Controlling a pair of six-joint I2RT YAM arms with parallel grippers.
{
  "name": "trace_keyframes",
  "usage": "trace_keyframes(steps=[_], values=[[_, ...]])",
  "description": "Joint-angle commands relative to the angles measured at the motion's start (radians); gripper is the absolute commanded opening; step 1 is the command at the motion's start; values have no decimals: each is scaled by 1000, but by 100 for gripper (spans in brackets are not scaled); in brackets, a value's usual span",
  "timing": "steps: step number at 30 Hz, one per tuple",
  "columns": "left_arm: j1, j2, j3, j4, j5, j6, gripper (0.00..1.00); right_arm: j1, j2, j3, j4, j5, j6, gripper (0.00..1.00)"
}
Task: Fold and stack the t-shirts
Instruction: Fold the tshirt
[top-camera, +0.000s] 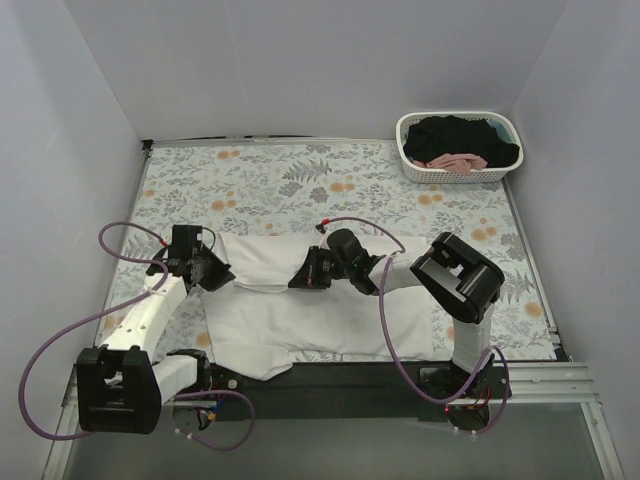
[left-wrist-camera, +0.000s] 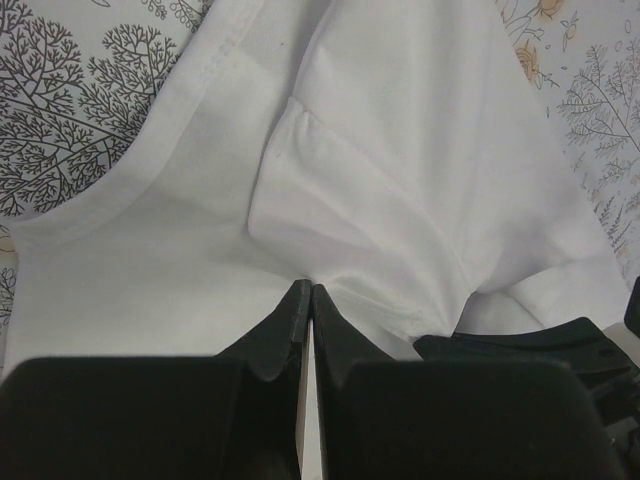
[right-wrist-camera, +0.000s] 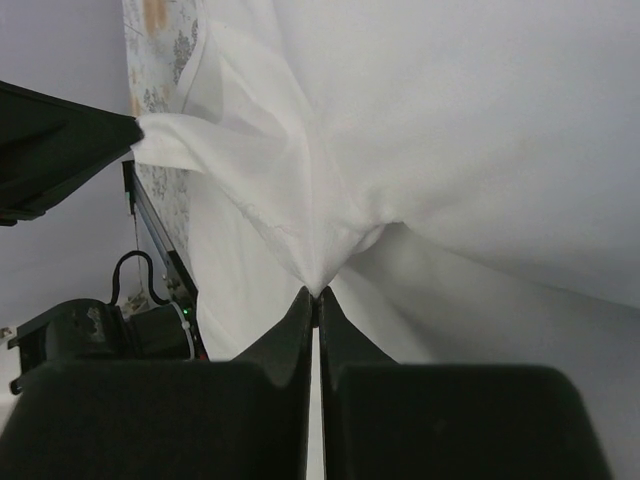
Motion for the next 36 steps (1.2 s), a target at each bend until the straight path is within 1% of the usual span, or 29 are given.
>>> trace_keyframes(steps=[1, 7, 10, 16, 17, 19, 20, 24, 27, 30, 32, 33, 34, 36], values=[[5, -43, -18, -40, 3, -23, 0, -12, -39, 26, -116, -15, -79, 1], [4, -79, -49, -74, 34, -32, 0, -22, 5, 108, -247, -45, -171, 4], [4, -109, -72, -91, 51, -41, 0, -23, 18, 150, -289, -53, -205, 8], [4, -166, -101, -111, 67, -64, 0, -19, -2, 230, -412, -38, -280, 28], [4, -175, -103, -114, 74, -67, 0, -19, -19, 236, -454, -32, -305, 33], [4, -180, -97, -125, 78, -69, 0, -19, -39, 253, -498, -7, -333, 37], [4, -184, -96, -125, 81, -69, 0, -20, -50, 256, -522, 4, -365, 41], [4, -181, -92, -143, 87, -55, 0, -26, -135, 257, -657, 100, -447, 45], [4, -184, -83, -160, 90, -49, 1, -60, -203, 222, -696, 149, -487, 46], [4, -194, -70, -186, 84, -43, 3, -126, -272, 169, -713, 188, -515, 47], [5, -204, -60, -217, 78, -40, 5, -192, -326, 126, -725, 209, -546, 48], [4, -217, -44, -235, 68, -40, 8, -216, -343, 109, -726, 218, -552, 49], [4, -218, -37, -243, 52, -43, 11, -273, -360, 95, -728, 220, -563, 49], [4, -215, -12, -238, -10, -37, 17, -327, -399, 57, -729, 232, -580, 49]])
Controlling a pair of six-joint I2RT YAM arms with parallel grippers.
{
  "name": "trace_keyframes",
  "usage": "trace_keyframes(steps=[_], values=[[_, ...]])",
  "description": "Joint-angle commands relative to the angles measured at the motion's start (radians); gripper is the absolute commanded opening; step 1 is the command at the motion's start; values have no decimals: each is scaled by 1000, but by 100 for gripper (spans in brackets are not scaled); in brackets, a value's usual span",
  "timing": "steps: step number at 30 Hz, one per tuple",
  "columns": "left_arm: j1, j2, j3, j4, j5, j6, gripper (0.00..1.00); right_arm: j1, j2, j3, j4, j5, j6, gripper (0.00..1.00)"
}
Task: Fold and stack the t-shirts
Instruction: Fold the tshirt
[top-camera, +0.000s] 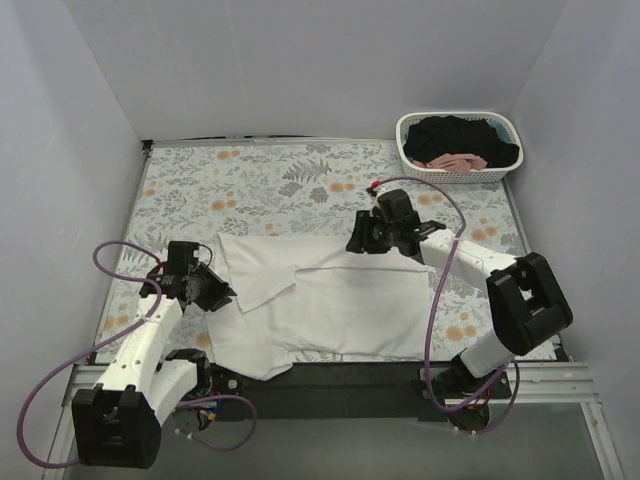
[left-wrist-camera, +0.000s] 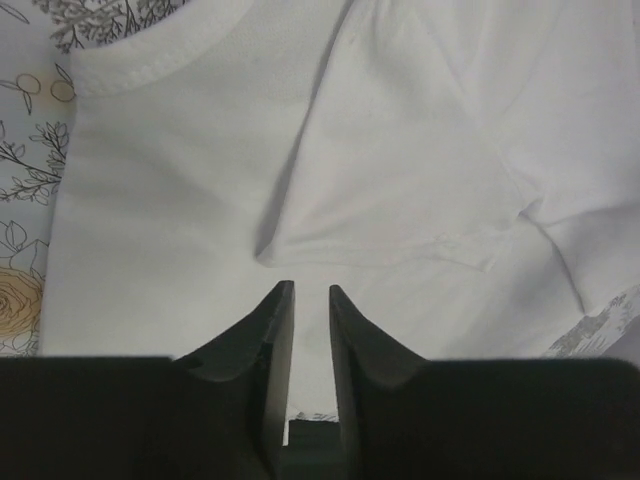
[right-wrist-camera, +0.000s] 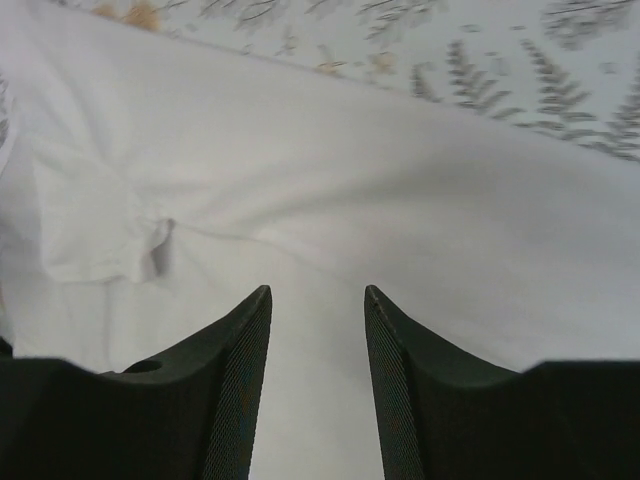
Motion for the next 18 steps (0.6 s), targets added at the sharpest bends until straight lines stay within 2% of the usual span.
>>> trace_keyframes(steps=[1, 4, 6, 8, 12, 14, 15, 18], values=[[4, -10, 73, -25, -85, 12, 24, -129, -62, -59, -42, 63, -72, 49], [4, 23, 134, 43, -143, 25, 42, -227, -99, -94, -42, 60, -86, 52], [4, 86, 158, 117, -199, 33, 48, -267, -111, -108, -44, 57, -100, 52], [4, 179, 187, 173, -222, 57, 50, -315, -114, -116, -41, 52, -108, 52], [4, 356, 240, 294, -259, 102, 49, -381, -113, -131, -33, 37, -121, 52], [4, 420, 273, 340, -282, 117, 44, -408, -113, -144, -18, 29, -120, 51], [5, 469, 280, 353, -291, 119, 38, -416, -111, -148, -13, 14, -120, 51], [5, 536, 309, 405, -309, 142, 34, -431, -105, -157, 4, -9, -120, 50]])
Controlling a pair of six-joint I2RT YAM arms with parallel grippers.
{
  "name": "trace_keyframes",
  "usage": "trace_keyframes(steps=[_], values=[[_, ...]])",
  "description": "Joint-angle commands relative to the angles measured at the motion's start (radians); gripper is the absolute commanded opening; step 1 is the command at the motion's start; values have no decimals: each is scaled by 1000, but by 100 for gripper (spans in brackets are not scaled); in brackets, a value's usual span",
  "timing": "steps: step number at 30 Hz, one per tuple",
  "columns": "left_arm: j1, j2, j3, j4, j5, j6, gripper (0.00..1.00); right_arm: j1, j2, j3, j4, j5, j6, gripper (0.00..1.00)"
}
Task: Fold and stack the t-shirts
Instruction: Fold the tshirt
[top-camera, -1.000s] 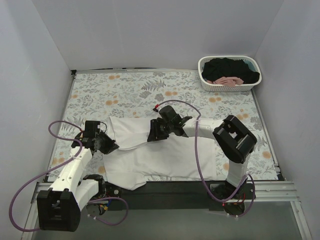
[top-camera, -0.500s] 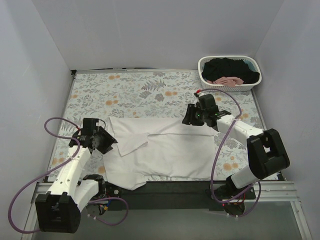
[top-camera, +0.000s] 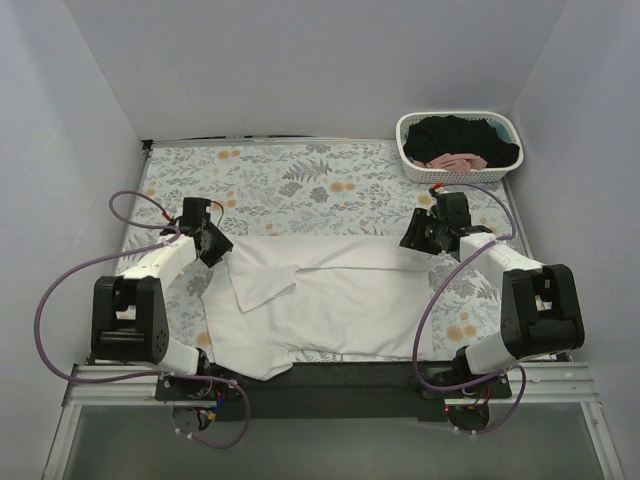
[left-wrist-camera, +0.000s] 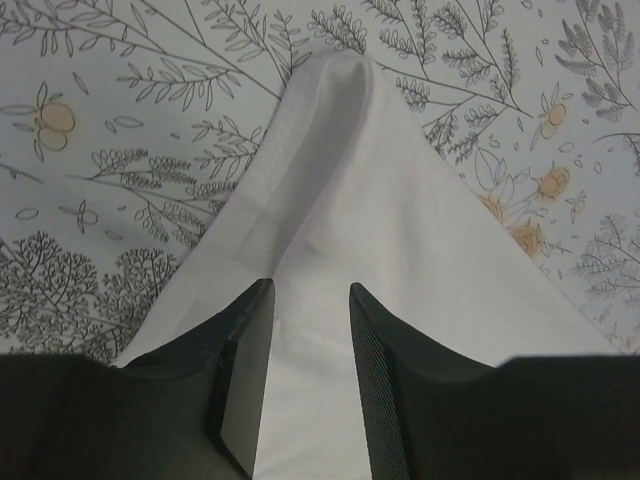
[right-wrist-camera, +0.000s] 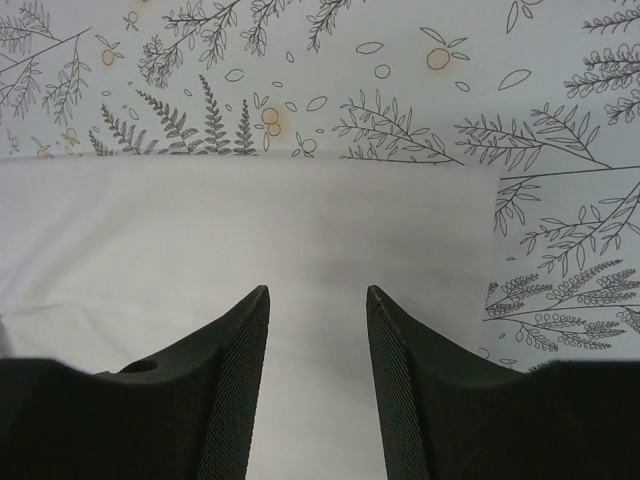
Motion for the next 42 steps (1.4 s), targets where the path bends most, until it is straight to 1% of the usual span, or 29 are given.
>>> trace_keyframes(steps=[1, 10, 13, 17, 18, 20, 21, 27, 31, 32, 33, 35, 36, 38, 39, 42], values=[[5, 53, 49, 110, -61, 47, 34, -11, -12, -8, 46, -45, -17, 50], [5, 143, 80, 176, -78, 60, 33, -11, -6, -40, 83, -112, -28, 49], [5, 169, 86, 182, -67, 62, 30, -13, 3, -54, 94, -121, -25, 49], [5, 192, 98, 179, -73, 80, 17, -11, 20, -75, 105, -129, -11, 49], [5, 193, 103, 176, -82, 86, 9, -13, 25, -83, 103, -129, -10, 49], [5, 193, 118, 167, -118, 100, 2, -15, 31, -104, 135, -129, -4, 49], [5, 196, 141, 155, -128, 120, 1, -16, 33, -111, 140, -127, 1, 49], [5, 226, 227, 113, -237, 204, 0, -41, 34, -170, 161, -104, 18, 49], [5, 270, 273, 102, -259, 251, 3, -56, 31, -183, 160, -95, 13, 49], [5, 305, 281, 98, -245, 252, 9, -54, 31, -183, 158, -97, 9, 49], [5, 314, 281, 98, -240, 252, 9, -54, 31, -183, 160, -97, 6, 49], [5, 331, 285, 87, -233, 241, 13, -56, 28, -177, 158, -109, 4, 49], [5, 341, 284, 84, -230, 238, 18, -56, 26, -174, 158, -112, 1, 49], [5, 345, 287, 84, -231, 234, 22, -56, 22, -163, 155, -127, -8, 49], [5, 345, 290, 84, -234, 232, 27, -56, 19, -158, 154, -132, -11, 49], [5, 333, 320, 70, -251, 232, 36, -57, 0, -138, 138, -152, -22, 49]])
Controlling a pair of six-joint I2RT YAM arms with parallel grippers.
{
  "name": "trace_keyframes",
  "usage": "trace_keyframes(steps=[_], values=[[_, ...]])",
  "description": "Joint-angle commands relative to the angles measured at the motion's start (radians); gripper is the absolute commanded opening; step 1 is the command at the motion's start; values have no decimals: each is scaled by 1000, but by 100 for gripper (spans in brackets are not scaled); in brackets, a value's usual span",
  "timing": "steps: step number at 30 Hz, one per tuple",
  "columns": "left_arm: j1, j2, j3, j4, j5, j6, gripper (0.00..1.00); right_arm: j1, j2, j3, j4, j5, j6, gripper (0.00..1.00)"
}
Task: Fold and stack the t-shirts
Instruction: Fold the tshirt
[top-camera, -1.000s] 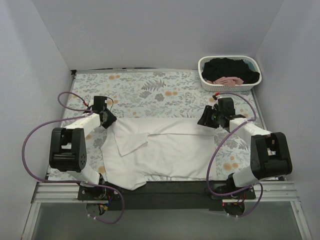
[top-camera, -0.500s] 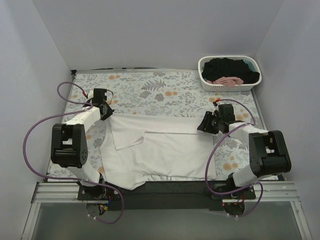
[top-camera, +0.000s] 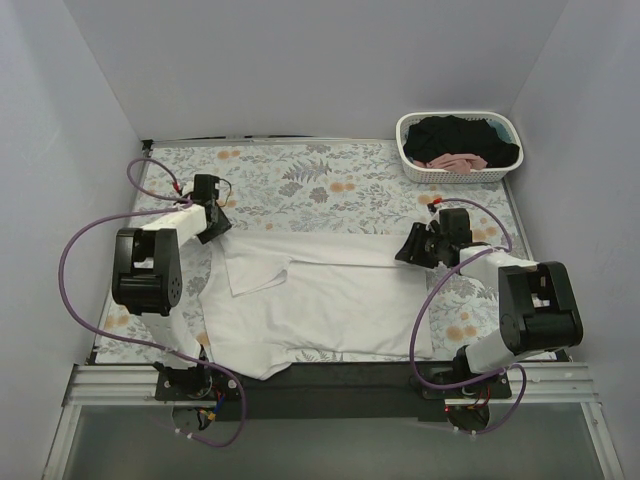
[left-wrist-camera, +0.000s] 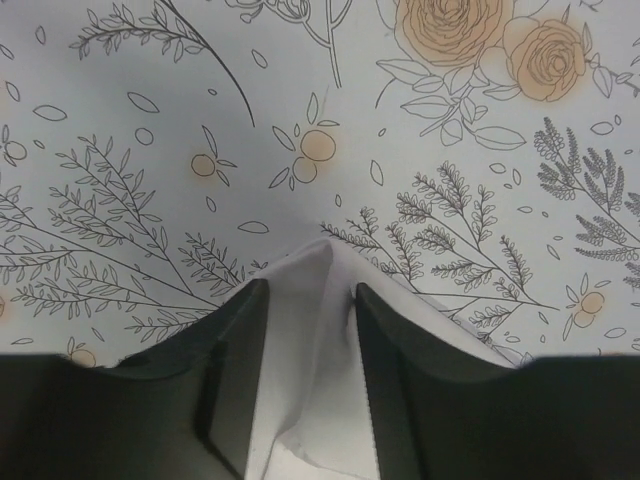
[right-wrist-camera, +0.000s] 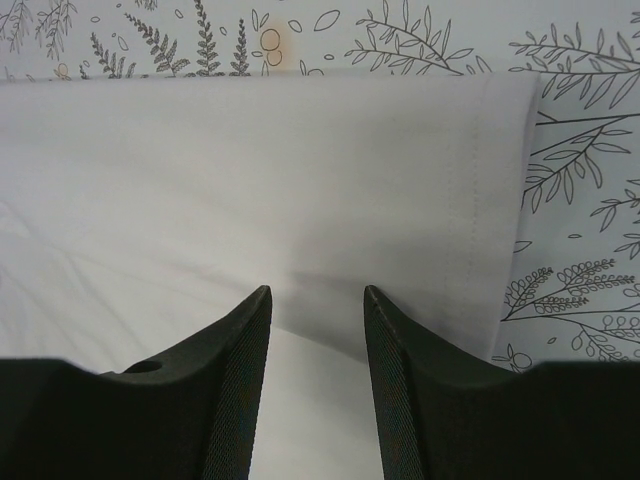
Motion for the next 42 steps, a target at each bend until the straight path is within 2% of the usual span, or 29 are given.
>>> trace_keyframes(steps=[1, 4, 6, 10, 13, 18, 27, 36, 42], values=[[6, -56, 64, -43, -49, 3, 43, -9, -33, 26, -37, -9, -35, 49], [4, -108, 75, -86, -7, -20, 53, -9, -67, 48, -47, -23, -41, 50], [4, -180, 58, -98, 48, -43, 54, -9, -87, 61, -51, -32, -40, 50], [3, -307, -79, -97, 164, -115, 52, -7, -98, 72, -50, -66, -34, 50], [3, -378, -161, -89, 232, -145, 45, -4, -101, 69, -48, -78, -34, 50], [3, -447, -255, -150, 235, -175, 38, -4, -108, 55, -48, -88, -37, 49], [-22, -553, -399, -256, 275, -228, 37, -4, -110, 26, -42, -89, -38, 49], [-73, -534, -423, -276, 268, -240, 24, -4, -104, 16, -30, -94, -35, 49], [-79, -530, -433, -278, 235, -241, 25, -4, -105, 8, -27, -94, -38, 50]])
